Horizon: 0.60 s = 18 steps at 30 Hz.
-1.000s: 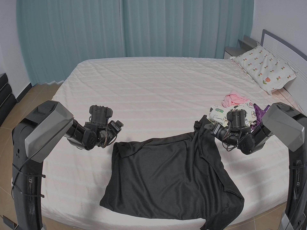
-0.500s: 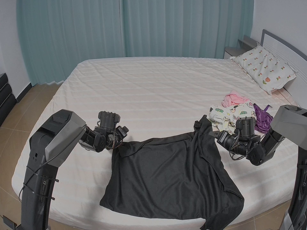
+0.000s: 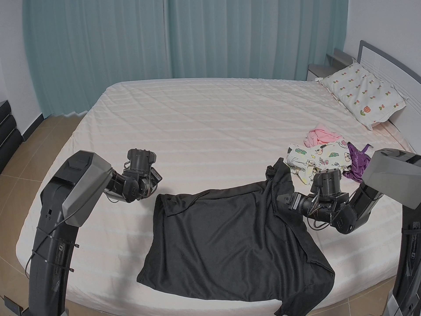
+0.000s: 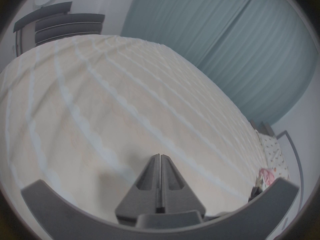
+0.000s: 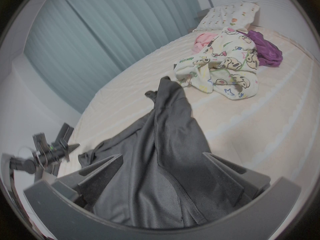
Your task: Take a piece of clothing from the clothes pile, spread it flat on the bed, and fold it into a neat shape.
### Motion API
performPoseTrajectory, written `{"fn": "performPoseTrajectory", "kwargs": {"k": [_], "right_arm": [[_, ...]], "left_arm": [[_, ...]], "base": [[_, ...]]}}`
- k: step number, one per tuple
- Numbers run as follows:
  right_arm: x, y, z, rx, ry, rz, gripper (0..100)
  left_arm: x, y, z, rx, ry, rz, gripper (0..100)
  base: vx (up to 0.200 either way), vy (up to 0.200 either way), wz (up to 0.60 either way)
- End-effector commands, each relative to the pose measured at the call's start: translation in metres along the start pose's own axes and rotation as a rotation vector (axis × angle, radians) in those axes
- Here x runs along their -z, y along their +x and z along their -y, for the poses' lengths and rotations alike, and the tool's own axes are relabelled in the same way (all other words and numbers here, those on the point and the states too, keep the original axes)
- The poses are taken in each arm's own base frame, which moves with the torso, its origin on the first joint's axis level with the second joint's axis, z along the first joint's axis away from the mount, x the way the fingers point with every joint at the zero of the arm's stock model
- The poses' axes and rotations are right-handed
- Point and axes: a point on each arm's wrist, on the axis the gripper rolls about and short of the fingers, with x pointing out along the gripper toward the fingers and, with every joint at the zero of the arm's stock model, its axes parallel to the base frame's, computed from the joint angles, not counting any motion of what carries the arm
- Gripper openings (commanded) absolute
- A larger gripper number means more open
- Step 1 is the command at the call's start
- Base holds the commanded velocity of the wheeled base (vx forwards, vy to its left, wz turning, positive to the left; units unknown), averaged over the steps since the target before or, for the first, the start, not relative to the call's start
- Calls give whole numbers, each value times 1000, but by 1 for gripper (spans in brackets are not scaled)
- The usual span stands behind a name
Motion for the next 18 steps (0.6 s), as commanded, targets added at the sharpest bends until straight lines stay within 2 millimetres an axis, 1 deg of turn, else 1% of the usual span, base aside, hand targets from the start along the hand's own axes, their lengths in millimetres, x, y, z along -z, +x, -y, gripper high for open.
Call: {"fn": "performPoseTrajectory", "kwargs": {"k": [1,3,4,5,6,8,11,12,13,14,15,16,17,18], "right_arm": [[21,19,-2,8,-77,-54,100],[23,23,-3,10,-95,-59,100],[26,32,-2,29,-125,-65,100],[26,33,-2,34,-130,-64,100],[25,42,-3,63,-148,-52,100],[24,48,-3,81,-155,-46,100],[20,48,-5,77,-154,-40,100],[20,46,-4,76,-153,-42,100],[20,46,-4,76,-153,-42,100],[19,45,-3,78,-150,-41,100],[18,44,-3,77,-150,-40,100],[17,43,-1,82,-142,-41,100],[17,42,1,87,-136,-38,100],[17,42,1,87,-136,-38,100]], "left_arm": [[-30,-3,-8,-12,-41,54,0],[-34,-2,-11,-16,-47,60,0],[-37,-1,-14,-23,-52,64,0],[-37,-1,-14,-22,-52,62,0],[-36,-1,-16,-28,-53,59,0],[-34,-2,-17,-29,-50,50,0],[-25,-2,-17,-30,-40,22,0],[-19,-4,-13,-15,-31,-2,0],[-19,-4,-13,-15,-31,-2,0],[-12,-5,-11,-4,-21,-28,0],[-12,-5,-11,-2,-20,-30,0],[-2,-8,-7,19,-6,-66,0],[1,-10,-4,31,-1,-80,100],[1,-10,-4,31,-1,-80,100]], "base": [[0,0,0],[0,0,0],[0,0,0],[0,0,0],[0,0,0],[0,0,0],[0,0,0],[0,0,0],[0,0,0],[0,0,0],[0,0,0],[0,0,0],[0,0,0],[0,0,0]]}}
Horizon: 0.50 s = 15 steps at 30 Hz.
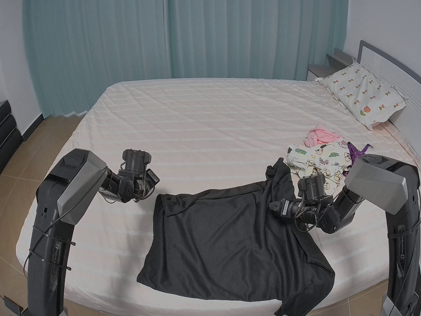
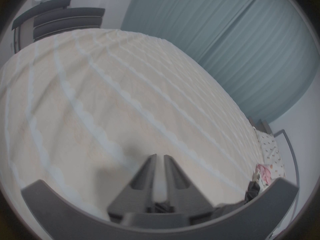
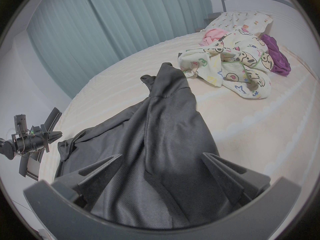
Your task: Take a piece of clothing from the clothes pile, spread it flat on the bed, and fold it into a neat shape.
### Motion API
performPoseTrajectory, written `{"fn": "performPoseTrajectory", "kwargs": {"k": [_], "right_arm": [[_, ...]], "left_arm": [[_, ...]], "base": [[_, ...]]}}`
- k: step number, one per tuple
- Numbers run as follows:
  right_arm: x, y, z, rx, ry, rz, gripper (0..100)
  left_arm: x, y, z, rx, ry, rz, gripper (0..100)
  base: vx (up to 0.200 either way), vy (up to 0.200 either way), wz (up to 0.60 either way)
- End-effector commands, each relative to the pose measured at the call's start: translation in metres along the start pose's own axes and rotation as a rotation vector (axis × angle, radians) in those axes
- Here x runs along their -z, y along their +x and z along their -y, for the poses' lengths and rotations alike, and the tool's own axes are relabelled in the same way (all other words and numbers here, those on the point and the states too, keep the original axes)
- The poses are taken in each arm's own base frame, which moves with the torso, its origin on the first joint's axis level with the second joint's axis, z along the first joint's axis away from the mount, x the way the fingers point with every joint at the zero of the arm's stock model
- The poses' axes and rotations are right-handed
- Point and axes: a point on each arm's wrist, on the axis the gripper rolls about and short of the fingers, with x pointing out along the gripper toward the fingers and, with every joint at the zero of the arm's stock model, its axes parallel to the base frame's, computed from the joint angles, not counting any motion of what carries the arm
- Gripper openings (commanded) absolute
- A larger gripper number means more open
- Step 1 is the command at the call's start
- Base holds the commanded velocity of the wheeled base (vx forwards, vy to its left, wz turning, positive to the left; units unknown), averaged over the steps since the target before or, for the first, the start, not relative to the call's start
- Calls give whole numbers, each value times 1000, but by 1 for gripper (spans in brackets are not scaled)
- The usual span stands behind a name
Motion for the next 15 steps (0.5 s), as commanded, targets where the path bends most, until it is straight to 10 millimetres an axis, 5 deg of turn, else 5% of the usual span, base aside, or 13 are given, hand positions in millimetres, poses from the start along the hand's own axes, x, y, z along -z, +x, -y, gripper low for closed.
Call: {"fn": "performPoseTrajectory", "kwargs": {"k": [1,15], "right_arm": [[0,-3,7,13,15,-5,100],[1,-10,8,11,17,-16,100]], "left_arm": [[15,-7,12,42,25,-52,100],[43,-10,22,83,86,-135,100]], "base": [[0,0,0],[0,0,0]]}}
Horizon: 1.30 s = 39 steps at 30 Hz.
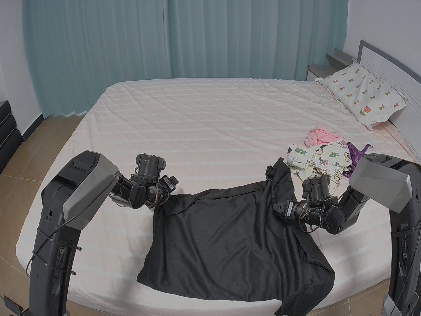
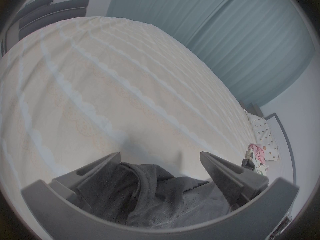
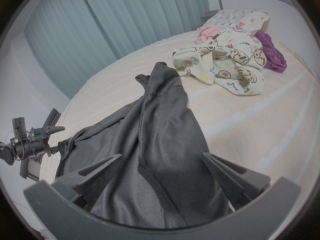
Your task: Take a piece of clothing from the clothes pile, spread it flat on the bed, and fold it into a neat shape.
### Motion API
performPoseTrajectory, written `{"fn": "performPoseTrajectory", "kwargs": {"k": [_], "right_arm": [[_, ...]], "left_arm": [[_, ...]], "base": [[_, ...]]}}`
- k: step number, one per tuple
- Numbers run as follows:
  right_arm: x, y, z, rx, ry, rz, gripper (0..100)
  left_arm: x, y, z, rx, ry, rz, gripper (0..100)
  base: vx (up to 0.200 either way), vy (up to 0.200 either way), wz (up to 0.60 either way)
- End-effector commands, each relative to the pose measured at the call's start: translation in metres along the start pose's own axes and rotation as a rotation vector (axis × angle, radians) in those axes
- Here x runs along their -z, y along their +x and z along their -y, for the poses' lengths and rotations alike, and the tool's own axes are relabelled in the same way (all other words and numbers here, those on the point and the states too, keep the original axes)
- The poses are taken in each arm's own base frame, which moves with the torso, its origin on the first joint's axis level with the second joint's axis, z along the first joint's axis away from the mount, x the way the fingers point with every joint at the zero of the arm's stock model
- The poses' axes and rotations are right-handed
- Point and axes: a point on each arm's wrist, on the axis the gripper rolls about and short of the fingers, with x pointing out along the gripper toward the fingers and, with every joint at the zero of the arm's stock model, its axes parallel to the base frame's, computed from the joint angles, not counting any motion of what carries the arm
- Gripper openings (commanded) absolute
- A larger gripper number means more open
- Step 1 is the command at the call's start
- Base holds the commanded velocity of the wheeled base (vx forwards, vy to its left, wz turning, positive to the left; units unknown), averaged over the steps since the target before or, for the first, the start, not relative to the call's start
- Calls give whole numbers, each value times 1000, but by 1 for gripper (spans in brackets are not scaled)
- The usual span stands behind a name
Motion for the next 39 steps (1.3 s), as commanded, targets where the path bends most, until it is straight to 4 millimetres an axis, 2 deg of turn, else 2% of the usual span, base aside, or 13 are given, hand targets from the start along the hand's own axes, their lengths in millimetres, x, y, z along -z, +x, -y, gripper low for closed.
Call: {"fn": "performPoseTrajectory", "kwargs": {"k": [1,2,8,11,18,24,34,39], "right_arm": [[0,-1,-2,-3,-2,0,100],[1,-1,-2,-3,-5,-5,100],[2,-1,-2,0,-9,-7,100],[1,-1,-2,-2,-10,-8,100],[-3,-3,-4,-7,-10,10,100],[-8,-4,-6,-16,-7,28,100],[-11,-5,-9,-22,-6,42,100],[-12,-7,-10,-20,-5,48,100]], "left_arm": [[4,1,1,-1,16,-6,100],[6,3,-2,-13,63,-12,0],[-1,4,-8,-25,71,4,0],[-11,3,-12,-35,58,28,0],[-49,-6,-26,-72,9,123,0],[-68,-8,-34,-79,-17,164,0],[-80,4,-45,-86,-38,197,0],[-85,2,-46,-86,-45,207,0]], "base": [[0,0,0],[0,0,0],[0,0,0],[0,0,0],[0,0,0],[0,0,0],[0,0,0],[0,0,0]]}}
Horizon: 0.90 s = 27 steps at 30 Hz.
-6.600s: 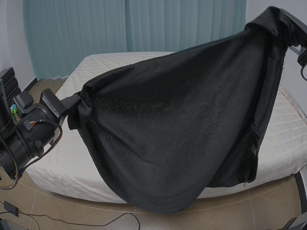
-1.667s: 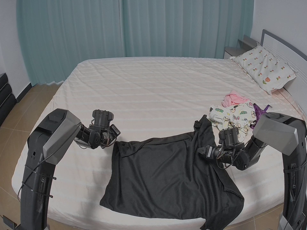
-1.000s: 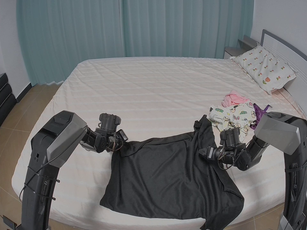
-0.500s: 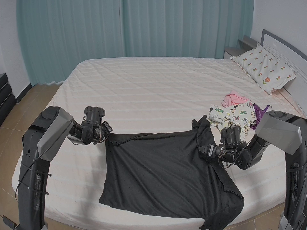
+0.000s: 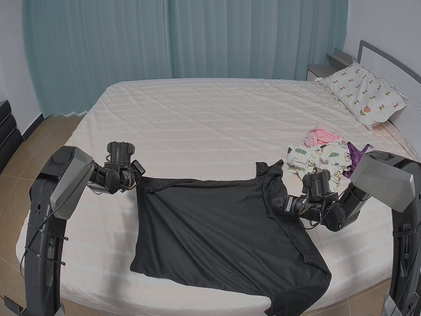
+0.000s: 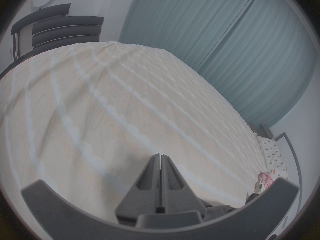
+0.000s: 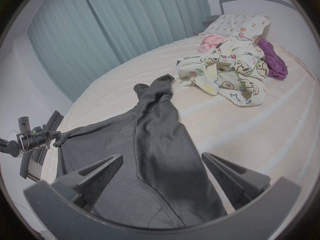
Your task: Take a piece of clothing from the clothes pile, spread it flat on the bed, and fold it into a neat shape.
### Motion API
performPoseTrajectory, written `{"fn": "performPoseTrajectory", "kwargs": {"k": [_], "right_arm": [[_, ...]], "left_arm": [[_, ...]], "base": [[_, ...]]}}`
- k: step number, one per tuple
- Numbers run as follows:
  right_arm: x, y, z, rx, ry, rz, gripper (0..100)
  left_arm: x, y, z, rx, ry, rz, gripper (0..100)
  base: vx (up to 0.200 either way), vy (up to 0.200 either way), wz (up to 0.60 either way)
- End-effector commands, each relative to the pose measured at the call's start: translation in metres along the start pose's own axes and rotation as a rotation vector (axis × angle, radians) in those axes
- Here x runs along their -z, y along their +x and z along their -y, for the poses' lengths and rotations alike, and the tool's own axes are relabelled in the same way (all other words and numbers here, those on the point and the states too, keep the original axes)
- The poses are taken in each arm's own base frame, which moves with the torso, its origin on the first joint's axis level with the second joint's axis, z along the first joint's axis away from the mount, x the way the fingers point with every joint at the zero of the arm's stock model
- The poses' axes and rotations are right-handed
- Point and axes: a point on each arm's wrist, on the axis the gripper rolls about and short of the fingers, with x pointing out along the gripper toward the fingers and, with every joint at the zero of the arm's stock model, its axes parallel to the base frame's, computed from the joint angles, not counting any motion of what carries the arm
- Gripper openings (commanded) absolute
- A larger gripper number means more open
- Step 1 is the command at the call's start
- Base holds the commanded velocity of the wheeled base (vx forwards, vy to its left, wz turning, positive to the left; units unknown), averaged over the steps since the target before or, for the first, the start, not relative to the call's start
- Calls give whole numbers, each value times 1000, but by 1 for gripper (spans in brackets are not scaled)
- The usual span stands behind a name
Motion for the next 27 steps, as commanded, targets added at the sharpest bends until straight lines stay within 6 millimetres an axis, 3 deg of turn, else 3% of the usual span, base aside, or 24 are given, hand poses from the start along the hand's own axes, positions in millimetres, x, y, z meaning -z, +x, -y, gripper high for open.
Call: {"fn": "performPoseTrajectory", "kwargs": {"k": [1,2,8,19,27], "right_arm": [[-2,-2,-1,-3,0,5,100],[-1,-2,-1,-3,-1,3,100],[2,-5,-3,-4,-8,-5,100],[9,-6,-20,-22,-79,-35,100],[13,11,-32,1,-147,-58,100]], "left_arm": [[-1,2,-2,-4,-5,2,0],[-1,2,-2,-4,-6,2,100],[-4,-4,-1,-13,-23,-6,100],[-17,-51,6,-15,-238,-21,100],[7,-70,-14,-40,-277,-109,100]], "base": [[0,0,0],[0,0,0],[0,0,0],[0,0,0],[0,0,0]]}}
